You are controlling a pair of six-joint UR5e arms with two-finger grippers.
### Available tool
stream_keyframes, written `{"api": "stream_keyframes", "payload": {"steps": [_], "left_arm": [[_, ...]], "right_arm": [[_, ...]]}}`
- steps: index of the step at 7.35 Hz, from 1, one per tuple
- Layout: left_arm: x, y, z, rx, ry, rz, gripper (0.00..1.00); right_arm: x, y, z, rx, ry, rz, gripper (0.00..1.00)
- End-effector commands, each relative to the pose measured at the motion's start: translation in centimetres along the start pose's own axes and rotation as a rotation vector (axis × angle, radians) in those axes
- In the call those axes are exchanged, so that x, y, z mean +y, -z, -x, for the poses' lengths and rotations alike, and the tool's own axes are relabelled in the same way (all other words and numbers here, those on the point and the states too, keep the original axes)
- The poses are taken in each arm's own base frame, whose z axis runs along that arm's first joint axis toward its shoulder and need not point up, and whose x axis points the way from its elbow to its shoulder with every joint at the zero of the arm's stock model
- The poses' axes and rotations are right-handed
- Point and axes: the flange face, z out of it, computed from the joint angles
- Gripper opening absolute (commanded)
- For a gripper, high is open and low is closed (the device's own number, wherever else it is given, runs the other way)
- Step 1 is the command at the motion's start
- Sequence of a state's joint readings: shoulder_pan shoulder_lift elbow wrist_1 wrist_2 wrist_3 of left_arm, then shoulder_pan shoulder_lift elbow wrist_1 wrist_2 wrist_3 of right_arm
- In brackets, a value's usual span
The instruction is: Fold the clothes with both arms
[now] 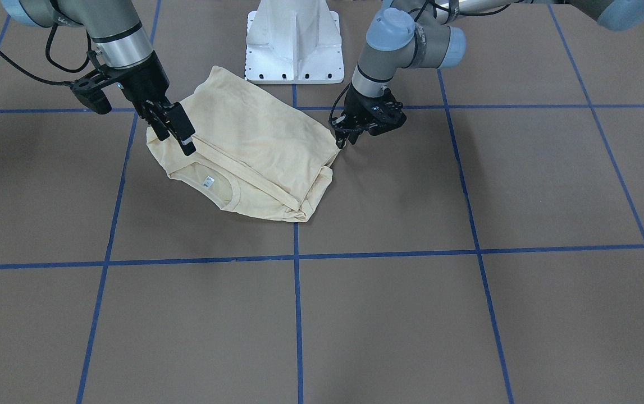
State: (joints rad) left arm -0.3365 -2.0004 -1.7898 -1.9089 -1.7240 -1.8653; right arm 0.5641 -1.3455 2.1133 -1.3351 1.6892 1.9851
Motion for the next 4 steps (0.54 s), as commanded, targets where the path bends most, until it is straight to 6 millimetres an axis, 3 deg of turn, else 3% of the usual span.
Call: {"api": "stream_keyframes", "payload": {"steps": [1, 2, 4], "left_arm": [[0.55, 0.11, -0.64, 0.008, -0.003, 0.007, 0.19], [0.67, -0.13, -0.46, 0.003, -0.004, 0.008, 0.00], [0.47, 0.64, -0.73, 0.016, -0.005, 0.007, 0.00]], "right_arm": [[0.00, 0.03, 0.01, 0.001, 0.000, 0.001, 1.00], [-0.04, -0.12, -0.04, 0.003, -0.001, 0.000, 1.00], [-0.04, -0.12, -0.04, 0.003, -0.001, 0.000, 1.00]]}}
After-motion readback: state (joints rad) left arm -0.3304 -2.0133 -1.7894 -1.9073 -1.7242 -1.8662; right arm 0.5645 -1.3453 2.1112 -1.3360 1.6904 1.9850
